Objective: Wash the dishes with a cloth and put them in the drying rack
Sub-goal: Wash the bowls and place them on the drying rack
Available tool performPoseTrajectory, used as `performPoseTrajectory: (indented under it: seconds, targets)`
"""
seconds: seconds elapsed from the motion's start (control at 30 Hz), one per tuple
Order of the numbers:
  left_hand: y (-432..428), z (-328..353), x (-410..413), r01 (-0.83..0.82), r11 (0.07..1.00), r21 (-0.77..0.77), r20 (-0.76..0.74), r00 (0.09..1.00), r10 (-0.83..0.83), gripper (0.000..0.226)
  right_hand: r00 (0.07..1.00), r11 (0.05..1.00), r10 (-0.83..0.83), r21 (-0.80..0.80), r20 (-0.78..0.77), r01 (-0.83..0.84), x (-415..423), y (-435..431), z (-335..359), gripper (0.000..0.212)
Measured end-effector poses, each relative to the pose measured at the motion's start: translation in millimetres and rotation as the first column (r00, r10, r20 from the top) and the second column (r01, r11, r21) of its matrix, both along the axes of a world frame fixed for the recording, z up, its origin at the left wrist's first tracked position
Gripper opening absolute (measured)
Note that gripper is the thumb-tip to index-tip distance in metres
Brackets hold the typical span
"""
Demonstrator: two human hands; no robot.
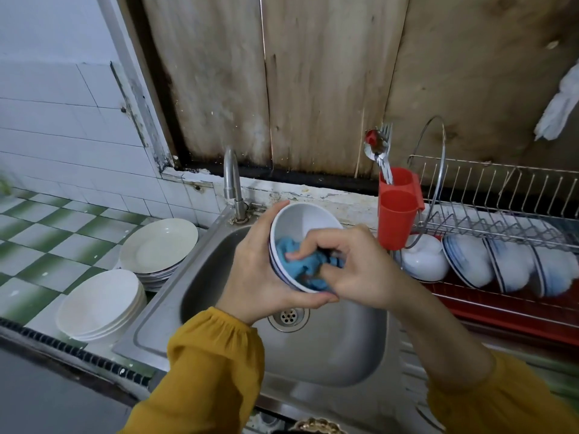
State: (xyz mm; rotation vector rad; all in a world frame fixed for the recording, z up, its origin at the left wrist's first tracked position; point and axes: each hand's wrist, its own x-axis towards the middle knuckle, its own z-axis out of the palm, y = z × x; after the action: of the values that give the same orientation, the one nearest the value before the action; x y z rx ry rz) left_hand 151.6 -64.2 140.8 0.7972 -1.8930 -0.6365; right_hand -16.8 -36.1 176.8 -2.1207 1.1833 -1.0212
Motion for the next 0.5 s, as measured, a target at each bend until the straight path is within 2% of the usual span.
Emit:
performPoseTrajectory:
  seconds: [0.07, 0.1, 0.13, 0.17, 0.2, 0.27, 0.3, 0.33, 0.4, 0.43, 0.47, 0.5]
  targets:
    - [-4.0, 0.8, 4.9, 0.011, 0.999, -0.042, 0.047, 0.999, -0.009, 0.116, 0.971, 0.992, 0.124, 0.033, -0.203, -0.12, -13.6, -3.6, 4.3, 0.044]
    - [-4.5, 1.2, 5.7, 0.01, 0.999, -0.043, 0.049, 0.999, -0.008, 0.116, 0.937, 0.99, 0.119, -0.031, -0.327, -0.136, -18.5, -7.2, 8.0, 0.041]
    - [-3.3, 1.6, 4.6, 0.005, 0.999, -0.033, 0.033, 0.999, -0.004, 0.114, 0.911, 0.978, 0.056, -0.163, -0.409, -0.133, -22.2, -11.7, 9.6, 0.037]
    - [-1.4, 2.6, 2.4, -0.001, 1.0, -0.022, 0.01, 1.0, 0.001, 0.113, 0.901, 0.944, -0.035, -0.31, -0.433, -0.112, -23.7, -16.1, 9.9, 0.033]
    - [-0.1, 3.9, -1.1, 0.0, 1.0, -0.013, -0.009, 1.0, 0.0, 0.111, 0.911, 0.896, -0.125, -0.44, -0.392, -0.067, -22.7, -19.6, 7.0, 0.032]
    - [0.1, 6.7, -5.3, 0.012, 1.0, -0.005, -0.024, 1.0, -0.012, 0.111, 0.957, 0.86, -0.196, -0.507, -0.214, 0.063, -12.0, -21.1, -1.8, 0.034]
    - [-1.3, 7.6, -4.5, 0.017, 1.0, -0.011, -0.026, 1.0, -0.017, 0.112, 0.982, 0.903, -0.15, -0.421, -0.119, 0.087, -6.2, -19.1, -4.5, 0.038]
    - [-2.6, 8.0, -1.7, 0.023, 1.0, -0.021, -0.021, 1.0, -0.023, 0.112, 0.999, 0.961, -0.044, -0.273, -0.024, 0.036, -2.4, -16.1, -4.9, 0.042]
    - [-4.4, 7.0, 6.4, 0.033, 0.999, -0.039, 0.02, 0.999, -0.032, 0.114, 0.988, 0.989, 0.149, -0.015, 0.05, -0.148, -5.3, -10.3, -3.6, 0.047]
    - [-4.5, 5.5, 9.5, 0.03, 0.998, -0.05, 0.049, 0.998, -0.028, 0.115, 0.975, 0.975, 0.221, 0.04, -0.017, -0.22, -11.0, -9.8, -0.8, 0.046]
    - [-4.0, 3.3, 10.9, 0.023, 0.999, -0.049, 0.067, 0.998, -0.02, 0.115, 0.957, 0.97, 0.245, 0.031, -0.156, -0.243, -16.6, -11.7, 2.0, 0.044]
    - [-2.2, 1.1, 10.0, 0.014, 0.999, -0.029, 0.063, 0.998, -0.013, 0.116, 0.93, 0.976, 0.178, -0.065, -0.321, -0.209, -19.7, -14.4, 4.0, 0.041]
